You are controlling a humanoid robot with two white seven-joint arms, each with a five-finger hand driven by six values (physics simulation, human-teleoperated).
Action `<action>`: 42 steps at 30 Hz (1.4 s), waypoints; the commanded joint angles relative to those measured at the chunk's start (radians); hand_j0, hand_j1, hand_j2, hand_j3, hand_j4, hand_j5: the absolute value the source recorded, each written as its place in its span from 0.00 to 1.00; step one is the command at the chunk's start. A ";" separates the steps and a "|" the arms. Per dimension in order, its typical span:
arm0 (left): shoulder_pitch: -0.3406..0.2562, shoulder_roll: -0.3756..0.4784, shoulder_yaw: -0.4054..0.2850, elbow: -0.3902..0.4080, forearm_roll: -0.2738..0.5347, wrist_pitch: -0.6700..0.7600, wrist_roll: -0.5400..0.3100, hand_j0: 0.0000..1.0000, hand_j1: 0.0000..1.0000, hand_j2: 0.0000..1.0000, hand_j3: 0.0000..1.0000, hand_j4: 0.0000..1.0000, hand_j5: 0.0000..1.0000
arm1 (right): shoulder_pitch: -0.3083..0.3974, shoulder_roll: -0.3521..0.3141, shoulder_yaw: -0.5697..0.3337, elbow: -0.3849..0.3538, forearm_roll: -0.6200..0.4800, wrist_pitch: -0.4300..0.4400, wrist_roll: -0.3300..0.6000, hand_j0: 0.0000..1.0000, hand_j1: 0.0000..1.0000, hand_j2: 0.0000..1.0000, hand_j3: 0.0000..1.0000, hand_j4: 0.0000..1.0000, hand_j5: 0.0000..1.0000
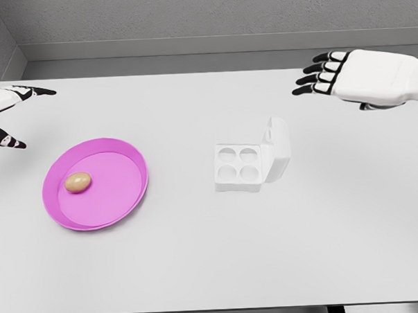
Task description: Pack egg into the box and close the box lid
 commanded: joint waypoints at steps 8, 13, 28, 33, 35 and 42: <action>-0.008 0.063 -0.150 -0.053 0.012 0.003 0.008 1.00 1.00 1.00 1.00 1.00 1.00 | 0.049 -0.007 -0.003 0.003 -0.002 0.003 0.000 1.00 1.00 1.00 1.00 1.00 1.00; -0.003 0.094 -0.228 -0.171 0.012 0.003 0.011 1.00 1.00 1.00 1.00 1.00 1.00 | 0.150 -0.065 -0.077 0.032 -0.002 0.003 0.000 1.00 1.00 1.00 1.00 1.00 1.00; 0.057 0.080 -0.245 -0.240 0.016 0.003 0.006 1.00 1.00 1.00 1.00 1.00 1.00 | 0.212 -0.064 -0.072 0.065 -0.005 0.003 0.000 1.00 1.00 1.00 1.00 1.00 1.00; 0.061 0.077 -0.268 -0.240 0.009 0.003 0.000 1.00 1.00 1.00 1.00 1.00 1.00 | 0.215 -0.064 -0.071 0.065 0.001 0.003 0.000 1.00 1.00 1.00 1.00 1.00 1.00; 0.061 0.078 -0.291 -0.240 0.006 0.003 -0.001 1.00 1.00 1.00 1.00 1.00 1.00 | 0.212 -0.062 -0.074 0.065 0.001 0.003 0.000 1.00 1.00 1.00 1.00 1.00 1.00; 0.061 0.077 -0.293 -0.242 0.006 0.003 -0.005 0.98 0.98 0.98 0.98 0.98 0.98 | 0.213 -0.061 -0.071 0.065 0.001 0.003 0.000 1.00 1.00 1.00 1.00 1.00 1.00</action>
